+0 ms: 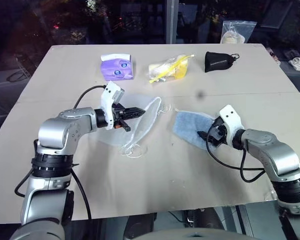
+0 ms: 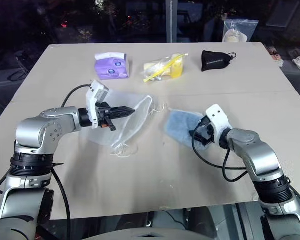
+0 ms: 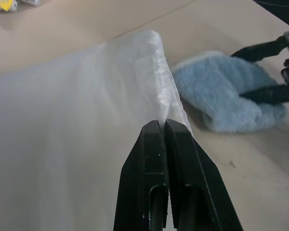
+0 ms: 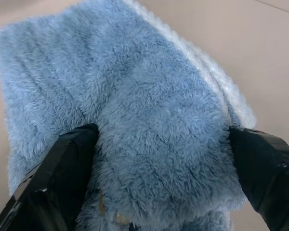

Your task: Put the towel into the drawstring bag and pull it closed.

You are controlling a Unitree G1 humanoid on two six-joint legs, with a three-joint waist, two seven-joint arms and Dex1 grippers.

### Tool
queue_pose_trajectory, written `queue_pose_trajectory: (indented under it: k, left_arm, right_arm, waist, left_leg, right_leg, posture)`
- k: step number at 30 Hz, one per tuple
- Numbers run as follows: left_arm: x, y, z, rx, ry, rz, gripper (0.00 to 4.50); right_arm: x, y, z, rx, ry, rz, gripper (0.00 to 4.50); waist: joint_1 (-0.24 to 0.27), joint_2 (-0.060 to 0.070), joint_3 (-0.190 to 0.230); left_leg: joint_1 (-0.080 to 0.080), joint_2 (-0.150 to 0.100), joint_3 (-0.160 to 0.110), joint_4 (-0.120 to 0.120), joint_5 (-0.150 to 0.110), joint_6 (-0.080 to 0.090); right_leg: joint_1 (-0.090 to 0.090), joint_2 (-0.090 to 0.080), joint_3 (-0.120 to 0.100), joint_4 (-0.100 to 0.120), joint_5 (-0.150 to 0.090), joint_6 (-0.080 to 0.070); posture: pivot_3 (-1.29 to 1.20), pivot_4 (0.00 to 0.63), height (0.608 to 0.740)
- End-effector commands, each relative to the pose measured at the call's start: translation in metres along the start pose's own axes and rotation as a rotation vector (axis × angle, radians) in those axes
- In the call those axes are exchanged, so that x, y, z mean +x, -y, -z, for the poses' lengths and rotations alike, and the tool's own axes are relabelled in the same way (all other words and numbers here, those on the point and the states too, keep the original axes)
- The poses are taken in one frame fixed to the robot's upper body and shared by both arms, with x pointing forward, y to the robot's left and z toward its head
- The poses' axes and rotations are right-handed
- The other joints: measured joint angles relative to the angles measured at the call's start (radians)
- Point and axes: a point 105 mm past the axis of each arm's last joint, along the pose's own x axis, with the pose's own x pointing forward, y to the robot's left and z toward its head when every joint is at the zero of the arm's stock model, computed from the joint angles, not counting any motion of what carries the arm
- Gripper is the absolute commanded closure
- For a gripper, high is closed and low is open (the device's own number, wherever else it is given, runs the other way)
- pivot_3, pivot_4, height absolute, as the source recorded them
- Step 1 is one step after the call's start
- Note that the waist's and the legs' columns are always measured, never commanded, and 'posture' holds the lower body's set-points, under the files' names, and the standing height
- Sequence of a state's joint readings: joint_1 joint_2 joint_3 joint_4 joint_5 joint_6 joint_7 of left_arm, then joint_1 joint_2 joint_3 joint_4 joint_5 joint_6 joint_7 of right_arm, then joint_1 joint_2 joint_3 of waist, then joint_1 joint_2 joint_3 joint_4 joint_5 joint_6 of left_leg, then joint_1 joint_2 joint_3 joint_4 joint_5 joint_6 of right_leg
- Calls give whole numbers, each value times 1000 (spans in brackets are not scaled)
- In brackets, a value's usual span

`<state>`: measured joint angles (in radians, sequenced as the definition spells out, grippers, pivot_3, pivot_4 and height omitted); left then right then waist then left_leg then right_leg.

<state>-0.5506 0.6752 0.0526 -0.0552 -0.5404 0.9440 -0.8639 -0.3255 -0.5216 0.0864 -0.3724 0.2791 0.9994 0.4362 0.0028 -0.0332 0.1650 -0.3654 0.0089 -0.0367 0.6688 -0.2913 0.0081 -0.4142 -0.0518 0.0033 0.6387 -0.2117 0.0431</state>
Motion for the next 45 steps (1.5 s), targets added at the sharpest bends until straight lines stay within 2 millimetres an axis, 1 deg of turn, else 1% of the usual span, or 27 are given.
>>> queue_pose_trajectory:
  k: [1,2,4,5,6,9,12,15,17,20,21,23,25,26,27,29,31,32,34,36,38,40,43,45]
  left_arm:
    - [-6,4,-14,48,54,-3,4411]
    - [-5,4,-14,47,55,-5,4411]
    - [-5,4,-14,47,59,-8,4411]
    - [-5,4,-15,47,62,-10,4411]
    - [-5,4,-15,47,65,-11,4411]
    - [-5,5,-15,48,67,-12,4411]
    - [-4,6,-14,46,69,-10,4411]
    - [-2,8,-11,41,66,1,4411]
    - [-1,9,-11,40,65,7,4500]
    - [0,9,-11,38,64,10,4500]
    - [0,9,-11,38,64,11,4500]
    - [0,9,-11,39,57,15,4500]
    - [2,9,-9,49,42,16,4500]
    - [4,9,-7,60,31,14,4500]
    - [5,9,-5,69,24,16,4500]
    - [10,11,-3,88,9,29,4500]
    - [14,14,0,101,-3,44,4500]
    - [16,15,1,104,-8,53,4500]
    - [18,18,1,106,-7,73,4500]
    - [19,20,-1,103,-1,89,4500]
    - [20,21,-2,107,-2,97,4500]
    - [20,21,-4,109,0,94,4500]
    - [17,17,-6,105,5,78,4500]
    - [15,15,-8,94,13,73,4500]
  right_arm:
    - [-8,7,5,-152,-45,104,0]
    - [-8,7,8,-215,-62,123,0]
    - [-6,3,13,-201,-72,122,0]
    - [-6,5,17,-207,-87,142,0]
    - [-4,5,19,-113,-79,152,0]
    - [-1,7,25,97,-72,186,0]
    - [4,0,38,187,-112,158,0]
    - [13,-20,59,340,-172,26,0]
    - [17,-29,67,367,-201,-26,560]
    - [19,-39,71,293,-217,-95,1696]
    - [19,-40,69,257,-203,-112,2203]
    - [19,-42,57,149,-128,-140,3057]
    - [17,-47,39,105,-10,-186,3877]
    - [12,-51,24,87,87,-226,4159]
    - [7,-56,12,73,170,-262,4255]
    - [-9,-67,-16,105,354,-355,4257]
    - [-21,-77,-34,154,460,-432,4260]
    - [-25,-84,-38,149,485,-470,4260]
    - [-25,-94,-43,124,498,-511,4261]
    - [-18,-102,-47,107,499,-522,4262]
    - [-5,-103,-44,73,469,-504,4263]
    - [0,-103,-43,63,462,-503,4263]
    - [-13,-102,-47,93,490,-544,4263]
    - [-12,-94,-40,77,432,-491,4263]
  waist:
    - [-1,0,0]
    - [-2,1,0]
    - [-4,0,0]
    - [-4,0,0]
    - [-4,-1,-1]
    - [-11,-2,-1]
    - [-16,-2,-1]
    - [-17,-2,-2]
    - [-18,-6,-4]
    - [-20,-7,-5]
    - [-20,-7,-5]
    - [-20,-7,-5]
    - [-20,-7,-5]
    - [-21,-7,-4]
    - [-21,-6,-4]
    - [-22,-4,-2]
    - [-22,0,1]
    - [-22,2,3]
    - [-19,4,4]
    - [-19,4,4]
    - [-19,4,4]
    - [-19,5,4]
    - [-16,5,5]
    - [-16,5,5]
  left_leg:
    - [0,0,0,0,0,0]
    - [0,0,0,0,0,0]
    - [0,0,0,-1,0,0]
    - [-1,0,0,-1,0,0]
    - [-1,0,0,0,0,0]
    - [0,0,0,0,0,0]
    - [1,0,1,0,0,0]
    - [3,0,1,0,0,0]
    - [4,0,1,0,0,0]
    - [5,1,1,0,0,0]
    - [5,1,1,0,0,0]
    - [5,1,0,0,0,0]
    - [5,2,0,-1,0,0]
    - [5,2,0,-1,0,0]
    - [5,2,1,-1,0,0]
    - [4,2,1,-1,0,0]
    - [3,2,1,-1,0,0]
    - [3,2,0,-1,0,0]
    - [2,2,0,-1,0,0]
    - [2,2,1,-1,0,0]
    - [2,2,1,-1,0,0]
    - [2,2,1,-1,0,0]
    - [1,2,1,-1,0,0]
    - [0,2,1,-1,0,0]
  right_leg:
    - [0,0,0,0,0,0]
    - [0,0,0,0,0,0]
    - [0,0,0,-2,0,1]
    - [0,0,0,-2,-1,1]
    - [0,-1,0,-2,0,1]
    - [1,0,0,-2,0,1]
    - [1,0,1,-1,0,1]
    - [2,0,1,1,0,1]
    - [2,1,1,1,0,0]
    - [2,2,1,1,0,0]
    - [2,2,2,1,0,0]
    - [2,2,1,1,-1,0]
    - [2,2,1,1,-1,0]
    - [2,2,1,1,-1,0]
    - [2,2,1,1,-1,1]
    - [1,3,2,1,-1,1]
    - [0,3,2,1,-1,1]
    - [0,3,2,1,-1,1]
    - [0,3,3,1,-1,1]
    - [0,2,3,0,-1,1]
    - [0,2,3,0,-1,1]
    - [0,3,3,0,-1,1]
    - [0,2,2,-1,-1,1]
    - [0,2,2,-2,-1,1]
  posture:
    - [0,150,740]
    - [0,150,740]
    - [0,150,740]
    - [0,150,740]
    - [0,150,740]
    - [0,150,740]
    - [0,150,740]
    - [0,150,740]
    - [0,150,740]
    - [0,150,740]
    - [0,150,740]
    - [0,150,740]
    - [0,150,740]
    - [0,150,740]
    - [0,150,740]
    - [0,150,740]
    - [0,150,740]
    - [0,150,740]
    - [0,150,740]
    - [0,150,740]
    - [0,150,740]
    - [0,150,740]
    - [0,150,740]
    - [0,150,740]
